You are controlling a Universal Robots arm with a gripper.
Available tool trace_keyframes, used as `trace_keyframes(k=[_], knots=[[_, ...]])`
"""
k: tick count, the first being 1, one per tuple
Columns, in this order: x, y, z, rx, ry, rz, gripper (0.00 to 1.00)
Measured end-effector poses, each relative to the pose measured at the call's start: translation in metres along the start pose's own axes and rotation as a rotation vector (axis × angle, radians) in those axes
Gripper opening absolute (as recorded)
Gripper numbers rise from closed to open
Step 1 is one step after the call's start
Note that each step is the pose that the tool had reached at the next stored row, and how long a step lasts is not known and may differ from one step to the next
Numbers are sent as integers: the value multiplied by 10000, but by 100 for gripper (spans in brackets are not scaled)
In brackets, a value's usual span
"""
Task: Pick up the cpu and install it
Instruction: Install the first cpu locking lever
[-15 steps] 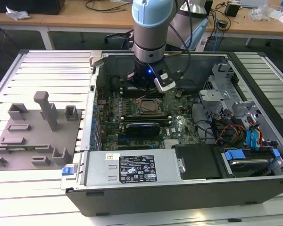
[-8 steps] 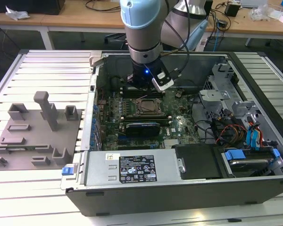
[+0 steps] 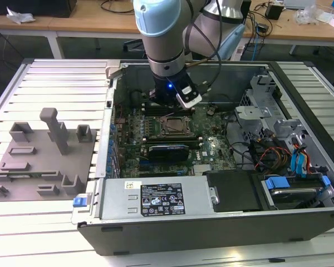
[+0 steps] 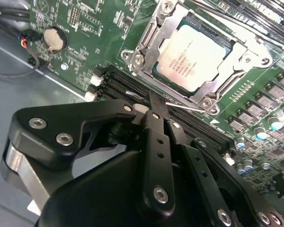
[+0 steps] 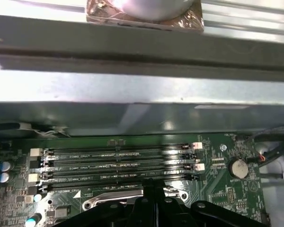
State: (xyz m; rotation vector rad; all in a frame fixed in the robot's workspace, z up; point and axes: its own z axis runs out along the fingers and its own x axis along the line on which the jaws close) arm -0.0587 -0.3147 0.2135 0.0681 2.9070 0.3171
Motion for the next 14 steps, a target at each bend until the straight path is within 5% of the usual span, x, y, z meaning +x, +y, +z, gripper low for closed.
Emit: trace_keyframes(k=[14], knots=[[49,10,30,188,-198,860,11]])
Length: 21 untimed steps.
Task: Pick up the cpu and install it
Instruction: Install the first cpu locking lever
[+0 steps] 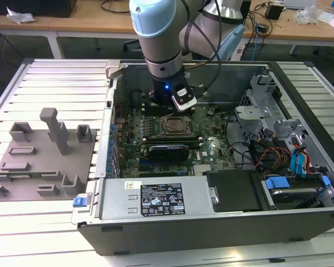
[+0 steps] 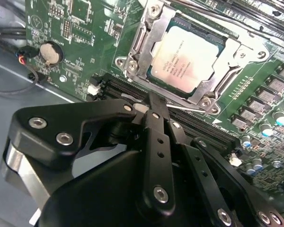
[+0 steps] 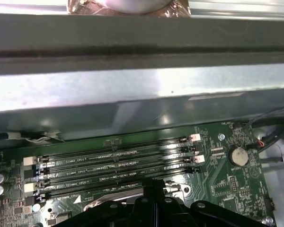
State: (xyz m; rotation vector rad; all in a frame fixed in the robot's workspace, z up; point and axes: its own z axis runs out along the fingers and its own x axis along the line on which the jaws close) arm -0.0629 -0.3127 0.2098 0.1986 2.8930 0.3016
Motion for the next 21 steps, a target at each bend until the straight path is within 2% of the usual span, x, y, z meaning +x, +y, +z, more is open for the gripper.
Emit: trace_keyframes(k=[5,10,16,21], knots=[[14,66,23,12,-16,67,11],[30,68,49,99,-103,449,11],[63,100,60,127,-131,575,11],[70,97,86,160,-161,698,11]])
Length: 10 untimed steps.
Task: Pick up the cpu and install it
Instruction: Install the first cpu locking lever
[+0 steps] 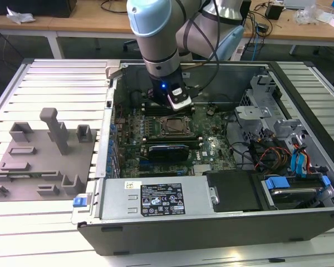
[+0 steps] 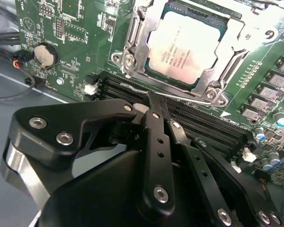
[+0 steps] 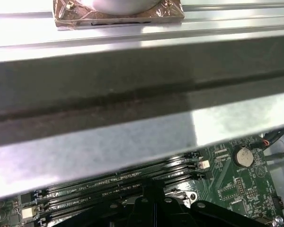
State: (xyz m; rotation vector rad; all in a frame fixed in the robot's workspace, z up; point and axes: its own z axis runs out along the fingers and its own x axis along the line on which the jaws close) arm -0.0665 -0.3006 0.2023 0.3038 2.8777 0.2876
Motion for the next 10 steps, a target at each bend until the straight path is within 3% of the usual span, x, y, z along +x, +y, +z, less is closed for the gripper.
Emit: trace_keyframes(k=[10], knots=[[5,-10,50,75,-33,87,11]])
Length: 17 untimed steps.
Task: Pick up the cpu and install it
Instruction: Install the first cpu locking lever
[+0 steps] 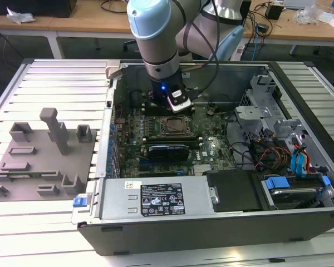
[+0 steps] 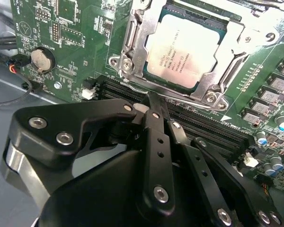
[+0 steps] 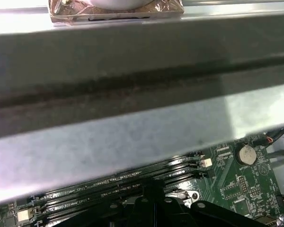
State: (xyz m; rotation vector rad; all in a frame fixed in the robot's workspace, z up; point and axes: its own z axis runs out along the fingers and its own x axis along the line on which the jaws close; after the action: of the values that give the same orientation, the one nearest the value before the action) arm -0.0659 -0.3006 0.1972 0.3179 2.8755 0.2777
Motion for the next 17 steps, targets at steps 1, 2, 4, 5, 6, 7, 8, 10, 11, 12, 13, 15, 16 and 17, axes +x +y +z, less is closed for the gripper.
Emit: trace_keyframes(k=[1,2,4,5,6,7,8,10,11,12,13,15,16,17], knots=[[-3,0,5,6,-2,6,11],[-7,-1,11,19,-5,16,11],[-15,0,21,28,-11,30,11],[-27,2,32,28,-16,43,11],[-38,3,36,34,-17,51,11],[-46,5,39,37,-18,53,11],[-55,7,42,40,-19,56,11],[-66,8,44,47,-20,55,11],[-67,8,45,48,-21,56,11],[-71,10,46,48,-20,55,11],[-75,10,47,48,-20,55,11],[-90,11,51,48,-21,56,11],[-97,8,52,47,-21,55,11],[-100,-1,51,47,-22,55,11]])
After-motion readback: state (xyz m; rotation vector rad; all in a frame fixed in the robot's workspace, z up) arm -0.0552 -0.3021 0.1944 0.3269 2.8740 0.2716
